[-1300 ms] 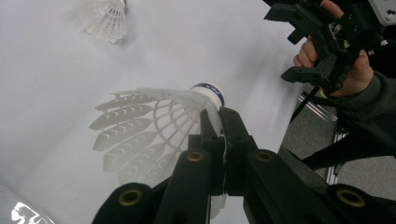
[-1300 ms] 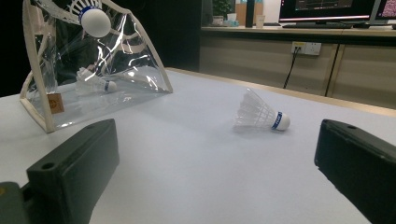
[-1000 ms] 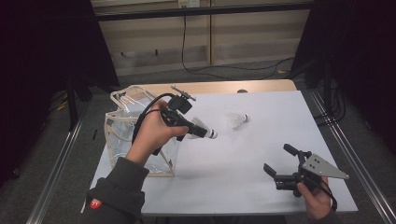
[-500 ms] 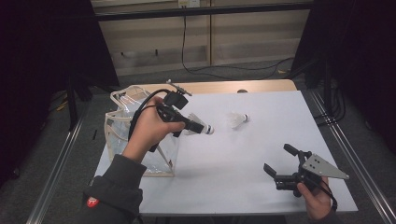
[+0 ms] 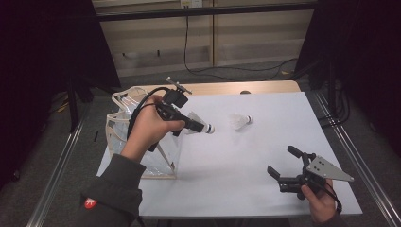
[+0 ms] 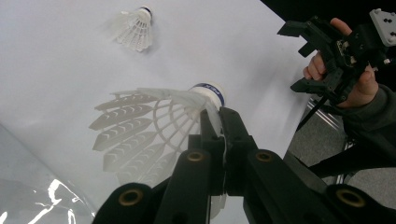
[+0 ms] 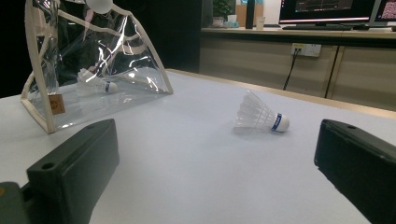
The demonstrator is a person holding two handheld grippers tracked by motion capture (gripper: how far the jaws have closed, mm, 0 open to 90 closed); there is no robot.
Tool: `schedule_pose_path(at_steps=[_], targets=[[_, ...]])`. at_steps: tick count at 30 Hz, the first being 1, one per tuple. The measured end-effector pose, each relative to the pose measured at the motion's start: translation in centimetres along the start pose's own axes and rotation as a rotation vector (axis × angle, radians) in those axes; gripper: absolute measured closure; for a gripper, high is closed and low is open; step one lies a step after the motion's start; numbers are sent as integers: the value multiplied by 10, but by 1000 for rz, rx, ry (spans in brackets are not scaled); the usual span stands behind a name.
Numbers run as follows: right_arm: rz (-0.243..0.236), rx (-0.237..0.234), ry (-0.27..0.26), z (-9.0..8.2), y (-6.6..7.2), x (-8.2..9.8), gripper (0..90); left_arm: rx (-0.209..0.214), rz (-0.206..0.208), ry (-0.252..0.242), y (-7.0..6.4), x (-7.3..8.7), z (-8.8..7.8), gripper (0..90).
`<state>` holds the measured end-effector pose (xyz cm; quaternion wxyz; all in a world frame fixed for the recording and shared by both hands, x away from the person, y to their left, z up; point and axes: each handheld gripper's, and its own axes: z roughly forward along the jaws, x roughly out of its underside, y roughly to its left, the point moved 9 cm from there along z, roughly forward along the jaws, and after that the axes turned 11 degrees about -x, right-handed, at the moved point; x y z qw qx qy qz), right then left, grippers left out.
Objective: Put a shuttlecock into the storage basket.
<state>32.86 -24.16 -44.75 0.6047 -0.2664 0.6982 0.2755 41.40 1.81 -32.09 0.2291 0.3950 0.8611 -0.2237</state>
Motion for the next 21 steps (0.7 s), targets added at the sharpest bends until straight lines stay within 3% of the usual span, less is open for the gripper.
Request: schedule_pose_path(at_steps=[21], targets=[[1, -1, 0, 0, 0, 0, 0, -20, -18, -5, 9, -4, -11, 900]])
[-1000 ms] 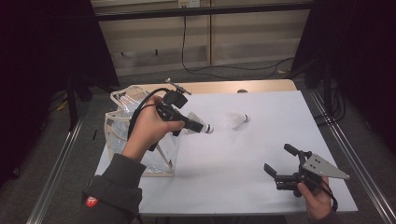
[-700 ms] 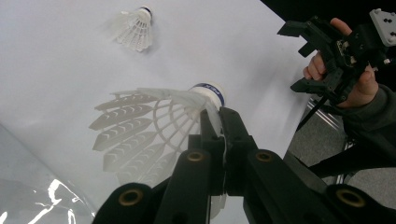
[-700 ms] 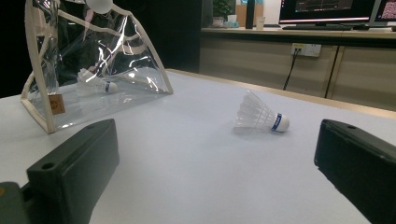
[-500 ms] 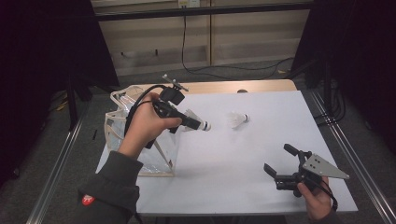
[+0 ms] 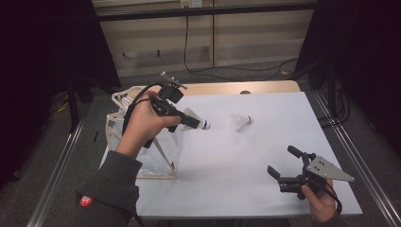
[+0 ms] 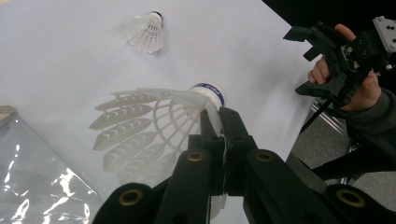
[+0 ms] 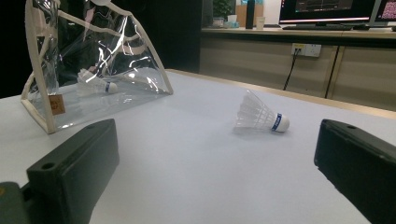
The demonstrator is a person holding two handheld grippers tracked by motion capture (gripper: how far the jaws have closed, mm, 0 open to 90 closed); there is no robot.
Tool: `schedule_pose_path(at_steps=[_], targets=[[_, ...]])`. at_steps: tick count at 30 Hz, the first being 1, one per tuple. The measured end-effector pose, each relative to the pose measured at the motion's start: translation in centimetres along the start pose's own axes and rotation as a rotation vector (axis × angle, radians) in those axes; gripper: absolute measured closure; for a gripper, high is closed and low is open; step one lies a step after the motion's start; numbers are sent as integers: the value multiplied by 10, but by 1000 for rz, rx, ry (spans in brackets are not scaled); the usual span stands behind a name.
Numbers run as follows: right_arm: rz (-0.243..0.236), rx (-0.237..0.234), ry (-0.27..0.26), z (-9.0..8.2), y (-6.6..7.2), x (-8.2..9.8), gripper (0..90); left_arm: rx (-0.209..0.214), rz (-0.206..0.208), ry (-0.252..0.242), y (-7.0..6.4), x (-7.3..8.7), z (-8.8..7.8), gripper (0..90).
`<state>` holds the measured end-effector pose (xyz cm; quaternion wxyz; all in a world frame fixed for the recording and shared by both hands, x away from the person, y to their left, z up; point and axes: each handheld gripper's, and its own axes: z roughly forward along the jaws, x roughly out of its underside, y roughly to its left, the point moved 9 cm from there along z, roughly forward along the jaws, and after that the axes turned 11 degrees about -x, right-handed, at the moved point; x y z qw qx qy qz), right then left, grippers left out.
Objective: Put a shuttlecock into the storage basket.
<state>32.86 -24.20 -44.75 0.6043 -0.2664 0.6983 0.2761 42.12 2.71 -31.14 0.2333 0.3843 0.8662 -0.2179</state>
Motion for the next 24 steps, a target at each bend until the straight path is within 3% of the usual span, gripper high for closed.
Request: schedule_pose_path(at_steps=[24], targets=[[1, 2, -1, 0, 0, 0, 0, -33, -19, 3, 11, -4, -12, 900]])
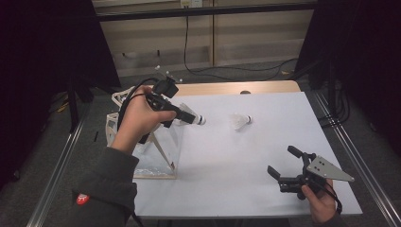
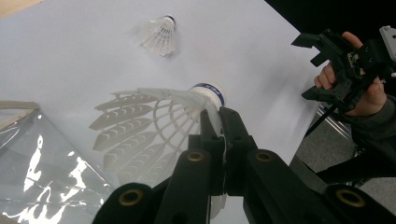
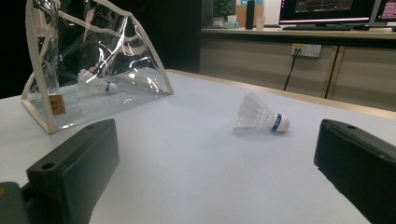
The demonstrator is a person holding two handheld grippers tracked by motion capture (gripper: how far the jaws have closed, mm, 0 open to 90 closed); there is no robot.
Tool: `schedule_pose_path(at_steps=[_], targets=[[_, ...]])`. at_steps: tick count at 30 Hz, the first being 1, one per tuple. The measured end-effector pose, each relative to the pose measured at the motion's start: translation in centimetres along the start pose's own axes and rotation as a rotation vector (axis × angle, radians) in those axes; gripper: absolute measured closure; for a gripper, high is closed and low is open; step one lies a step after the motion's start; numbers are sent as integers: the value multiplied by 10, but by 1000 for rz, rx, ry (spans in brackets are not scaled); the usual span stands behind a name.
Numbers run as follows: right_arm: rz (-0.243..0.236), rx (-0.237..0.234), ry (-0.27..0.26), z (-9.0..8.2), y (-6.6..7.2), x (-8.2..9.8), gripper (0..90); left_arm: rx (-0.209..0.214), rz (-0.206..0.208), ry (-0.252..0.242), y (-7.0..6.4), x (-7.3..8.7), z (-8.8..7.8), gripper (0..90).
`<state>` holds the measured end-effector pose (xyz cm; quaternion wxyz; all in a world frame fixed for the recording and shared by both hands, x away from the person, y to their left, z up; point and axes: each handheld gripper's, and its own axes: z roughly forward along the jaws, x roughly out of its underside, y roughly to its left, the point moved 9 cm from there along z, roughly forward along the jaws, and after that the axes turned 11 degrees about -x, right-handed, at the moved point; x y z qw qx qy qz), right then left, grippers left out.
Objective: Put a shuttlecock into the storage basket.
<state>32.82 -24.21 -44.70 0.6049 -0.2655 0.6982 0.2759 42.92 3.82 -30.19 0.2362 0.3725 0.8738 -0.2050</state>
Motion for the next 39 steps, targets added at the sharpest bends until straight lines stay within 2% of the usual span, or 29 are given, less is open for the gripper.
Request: schedule_pose_path(at_steps=[4, 6, 27, 39], targets=[[3, 0, -2, 0, 0, 0, 0, -7, -14, -9, 2, -1, -3, 900], [4, 2, -3, 0, 0, 0, 0, -10, -3, -6, 4, -1, -4, 900], [4, 2, -5, 0, 0, 0, 0, -42, -12, -5, 14, -3, -17, 900], [7, 1, -4, 0, 0, 0, 0, -58, -38, -16, 20, -5, -21, 900]])
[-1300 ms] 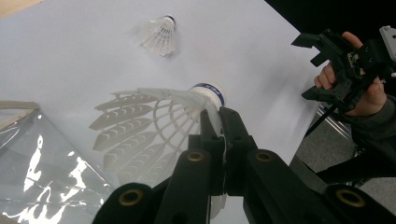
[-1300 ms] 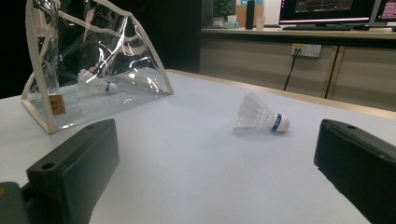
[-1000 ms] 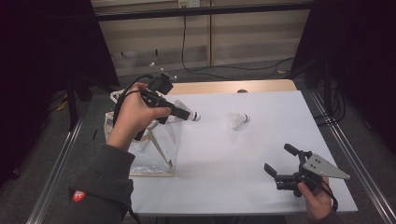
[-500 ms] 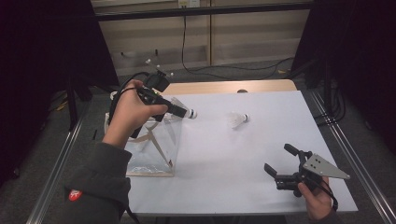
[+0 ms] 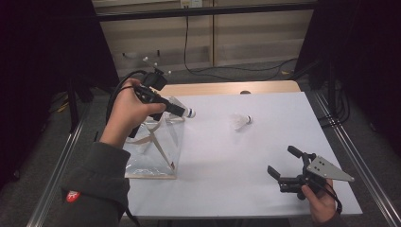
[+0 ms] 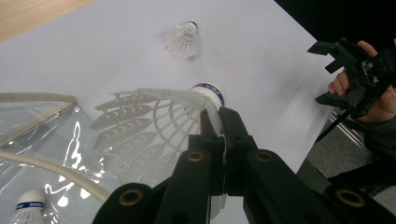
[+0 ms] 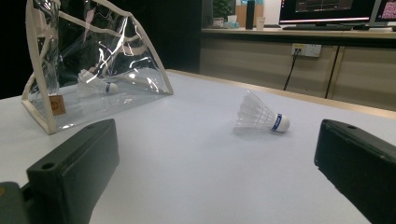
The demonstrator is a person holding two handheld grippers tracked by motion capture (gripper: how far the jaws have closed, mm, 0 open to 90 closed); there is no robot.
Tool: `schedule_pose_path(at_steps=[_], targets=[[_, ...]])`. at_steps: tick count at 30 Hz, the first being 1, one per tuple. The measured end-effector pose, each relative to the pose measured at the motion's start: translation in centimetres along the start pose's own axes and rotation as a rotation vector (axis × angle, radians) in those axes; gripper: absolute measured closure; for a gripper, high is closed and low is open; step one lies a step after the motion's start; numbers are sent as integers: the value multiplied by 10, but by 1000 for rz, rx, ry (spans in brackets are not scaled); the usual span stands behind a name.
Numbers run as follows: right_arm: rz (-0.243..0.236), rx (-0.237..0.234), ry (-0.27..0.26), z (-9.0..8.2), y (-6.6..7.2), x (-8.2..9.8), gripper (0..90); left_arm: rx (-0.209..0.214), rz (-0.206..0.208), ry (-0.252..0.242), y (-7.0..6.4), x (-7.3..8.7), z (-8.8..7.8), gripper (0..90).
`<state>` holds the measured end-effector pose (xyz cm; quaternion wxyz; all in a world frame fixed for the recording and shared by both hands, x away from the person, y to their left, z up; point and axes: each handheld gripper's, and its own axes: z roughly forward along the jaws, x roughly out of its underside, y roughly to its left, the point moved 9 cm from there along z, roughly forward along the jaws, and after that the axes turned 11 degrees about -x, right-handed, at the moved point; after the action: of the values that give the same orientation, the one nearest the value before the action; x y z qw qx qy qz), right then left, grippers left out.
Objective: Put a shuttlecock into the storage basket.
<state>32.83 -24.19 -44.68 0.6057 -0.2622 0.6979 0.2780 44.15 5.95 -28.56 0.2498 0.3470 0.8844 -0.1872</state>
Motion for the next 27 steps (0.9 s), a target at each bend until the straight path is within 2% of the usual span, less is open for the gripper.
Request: schedule_pose_path(at_steps=[3, 18, 27], targets=[[1, 0, 2, 0, 0, 0, 0, -5, 9, 4, 3, 0, -1, 900], [-3, 1, -2, -1, 0, -1, 0, -42, -27, -18, 17, 1, -10, 900], [-4, 0, -1, -1, -1, 0, 0, -62, -32, -14, 26, 5, -16, 900]])
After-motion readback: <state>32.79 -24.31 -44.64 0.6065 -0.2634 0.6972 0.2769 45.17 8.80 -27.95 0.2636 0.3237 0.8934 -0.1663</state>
